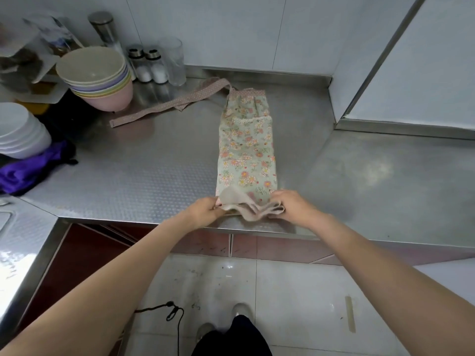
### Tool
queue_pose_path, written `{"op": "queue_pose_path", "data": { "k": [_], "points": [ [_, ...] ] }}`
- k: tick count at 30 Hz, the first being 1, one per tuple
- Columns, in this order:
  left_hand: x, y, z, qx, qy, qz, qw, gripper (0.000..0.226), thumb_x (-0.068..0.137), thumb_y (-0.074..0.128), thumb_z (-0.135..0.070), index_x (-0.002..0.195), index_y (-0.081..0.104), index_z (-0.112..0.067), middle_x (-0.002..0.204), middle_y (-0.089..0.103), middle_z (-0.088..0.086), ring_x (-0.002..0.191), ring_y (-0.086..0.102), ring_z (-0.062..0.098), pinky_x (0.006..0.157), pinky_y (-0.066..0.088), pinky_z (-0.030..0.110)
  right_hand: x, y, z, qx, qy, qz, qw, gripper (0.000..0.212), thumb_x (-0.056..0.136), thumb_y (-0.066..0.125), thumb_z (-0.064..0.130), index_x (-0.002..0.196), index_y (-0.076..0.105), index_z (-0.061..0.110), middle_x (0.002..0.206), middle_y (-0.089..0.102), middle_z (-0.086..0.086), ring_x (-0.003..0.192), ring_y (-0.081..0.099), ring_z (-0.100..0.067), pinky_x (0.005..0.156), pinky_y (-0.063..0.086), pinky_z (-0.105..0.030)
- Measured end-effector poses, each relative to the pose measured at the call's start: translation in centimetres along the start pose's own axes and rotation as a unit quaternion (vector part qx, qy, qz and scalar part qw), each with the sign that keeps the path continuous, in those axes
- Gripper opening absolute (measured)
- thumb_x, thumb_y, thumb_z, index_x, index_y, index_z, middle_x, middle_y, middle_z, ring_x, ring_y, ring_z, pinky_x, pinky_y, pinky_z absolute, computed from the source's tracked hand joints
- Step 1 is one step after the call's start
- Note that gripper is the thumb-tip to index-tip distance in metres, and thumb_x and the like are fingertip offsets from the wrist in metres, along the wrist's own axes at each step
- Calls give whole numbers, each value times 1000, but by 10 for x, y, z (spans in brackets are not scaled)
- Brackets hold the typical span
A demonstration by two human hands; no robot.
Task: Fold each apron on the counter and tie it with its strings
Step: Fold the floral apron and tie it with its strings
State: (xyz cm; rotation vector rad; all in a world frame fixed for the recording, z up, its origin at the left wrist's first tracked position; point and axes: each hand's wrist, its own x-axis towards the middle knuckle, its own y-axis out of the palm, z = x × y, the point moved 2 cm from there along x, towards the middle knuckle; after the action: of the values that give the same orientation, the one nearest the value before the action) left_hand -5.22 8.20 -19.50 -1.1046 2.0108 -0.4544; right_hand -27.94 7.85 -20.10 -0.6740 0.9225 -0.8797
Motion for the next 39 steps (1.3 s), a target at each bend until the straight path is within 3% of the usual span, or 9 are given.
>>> {"op": "queue_pose_path", "data": {
  "k": [6,11,14,20,25,29,31,34,39],
  "points": [
    [9,1,9,-207,-115,-36,971,43,98,40,-38,101,63,-2,106,67,15,94,65,27,93,50,39,4,-2,-5,152,177,24,972,51,96,42,46,56,29,16,48,29,-1,67,69,-19,56,31,-31],
    [14,0,-7,-15,-145,-122,982,52,99,28,-45,85,58,-5,79,63,11,85,64,31,73,48,33,9,-3,2,160,225,-8,961,53,98,24,52,66,41,13,48,29,0,63,67,-25,74,43,-32],
    [14,-5,-16,34,-73,-196,977,49,93,38,-54,116,47,-11,90,65,6,86,63,28,73,50,35,9,-5,4,196,254,-19,947,49,99,24,49,76,45,11,51,29,0,61,65,-24,73,49,-32],
    [22,-4,-23,-192,-22,-72,978,44,80,70,-27,116,47,-13,72,56,0,45,54,-1,41,45,15,4,-3,3,183,250,-59,949,52,99,36,42,55,27,17,52,27,1,48,31,-17,52,29,-31],
    [22,-7,5,-48,-138,-123,982,34,91,56,-34,113,48,-9,93,67,9,71,66,24,67,56,38,0,2,9,107,261,-81,956,54,101,31,41,54,34,13,53,39,-1,48,38,-16,47,25,-27],
    [9,-7,-18,212,187,-342,896,29,91,40,-24,112,52,-8,109,60,15,91,61,34,72,48,39,3,1,18,70,265,-87,958,52,102,31,36,57,40,11,56,42,-1,52,42,-17,45,25,-26],
    [7,11,-26,363,352,-250,826,39,90,35,-35,123,50,-20,126,57,10,112,57,32,85,49,45,3,1,23,55,273,-100,955,49,102,33,35,68,53,6,65,49,-3,63,48,-22,49,30,-26],
    [15,26,-17,478,244,1,844,57,97,25,-48,148,6,-35,158,-1,2,145,1,33,115,11,50,-6,4,29,21,260,-176,949,31,99,41,27,107,57,3,99,57,-13,77,50,-23,63,38,-29],
    [20,22,-21,478,198,22,855,77,94,39,-49,146,-15,-33,153,-24,13,144,-8,31,118,8,46,-18,18,30,-117,-19,-79,990,79,91,48,50,151,6,20,158,-4,-3,145,-3,-25,116,11,-45]
  ]
}}
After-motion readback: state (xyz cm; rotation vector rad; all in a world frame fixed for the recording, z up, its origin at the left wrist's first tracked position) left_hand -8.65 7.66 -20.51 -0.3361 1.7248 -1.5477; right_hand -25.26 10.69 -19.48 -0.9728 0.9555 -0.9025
